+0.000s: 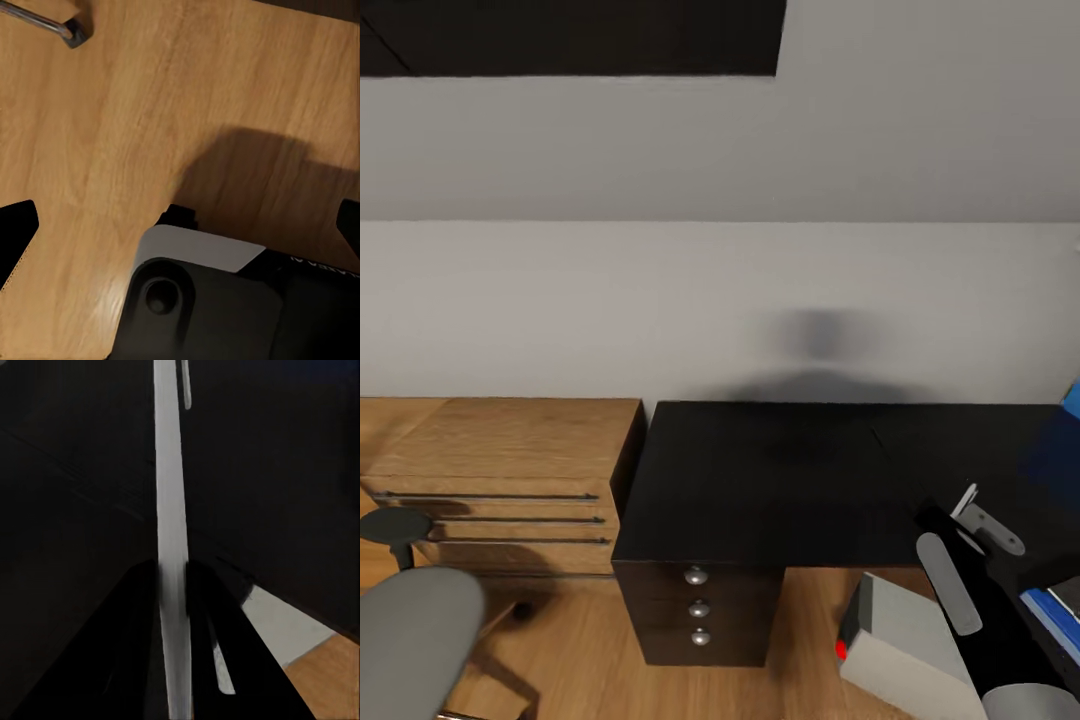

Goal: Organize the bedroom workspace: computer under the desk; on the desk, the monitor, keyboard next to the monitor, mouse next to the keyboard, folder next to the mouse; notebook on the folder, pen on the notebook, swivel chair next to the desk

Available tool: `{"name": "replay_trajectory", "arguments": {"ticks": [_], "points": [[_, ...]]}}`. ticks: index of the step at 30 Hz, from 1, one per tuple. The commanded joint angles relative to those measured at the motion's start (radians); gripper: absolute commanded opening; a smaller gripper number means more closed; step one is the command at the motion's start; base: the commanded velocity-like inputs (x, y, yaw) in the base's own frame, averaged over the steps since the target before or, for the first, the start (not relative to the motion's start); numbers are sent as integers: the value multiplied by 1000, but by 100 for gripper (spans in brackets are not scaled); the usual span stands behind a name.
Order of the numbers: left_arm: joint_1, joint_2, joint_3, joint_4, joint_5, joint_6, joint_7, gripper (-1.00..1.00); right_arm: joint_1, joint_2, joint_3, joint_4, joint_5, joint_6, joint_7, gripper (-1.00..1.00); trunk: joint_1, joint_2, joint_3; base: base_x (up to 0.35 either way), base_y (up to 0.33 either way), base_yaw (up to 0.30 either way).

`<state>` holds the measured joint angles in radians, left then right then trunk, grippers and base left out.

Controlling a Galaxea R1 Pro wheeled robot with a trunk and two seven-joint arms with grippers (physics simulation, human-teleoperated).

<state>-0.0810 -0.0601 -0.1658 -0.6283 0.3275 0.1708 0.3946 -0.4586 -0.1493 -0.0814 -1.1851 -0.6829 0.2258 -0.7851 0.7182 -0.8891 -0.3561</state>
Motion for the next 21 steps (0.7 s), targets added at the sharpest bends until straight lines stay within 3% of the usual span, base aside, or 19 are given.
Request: {"name": "replay_trajectory", "arguments": {"ticks": [1,5,10,16,21], "points": [[0,4,-5,-2,9,2,9,100,-1,-3,-14,1,-4,6,-3,-100,0,-1,-1,0,0,-298],[0,12,-3,-2,10,-22,9,100,-1,-7,-34,4,-4,6,-2,-100,0,-1,-1,0,0,-298],[0,15,-3,-2,11,-56,8,100,-2,-37,-52,6,-5,6,-2,-100,0,-1,-1,0,0,-298],[0,14,-3,-2,12,-63,7,100,-2,-45,-140,15,-7,12,44,-100,0,-1,-1,0,0,-298],[0,12,-2,-2,12,-63,6,100,-2,-45,-149,25,-6,9,54,-100,0,-1,-1,0,0,-298]]}}
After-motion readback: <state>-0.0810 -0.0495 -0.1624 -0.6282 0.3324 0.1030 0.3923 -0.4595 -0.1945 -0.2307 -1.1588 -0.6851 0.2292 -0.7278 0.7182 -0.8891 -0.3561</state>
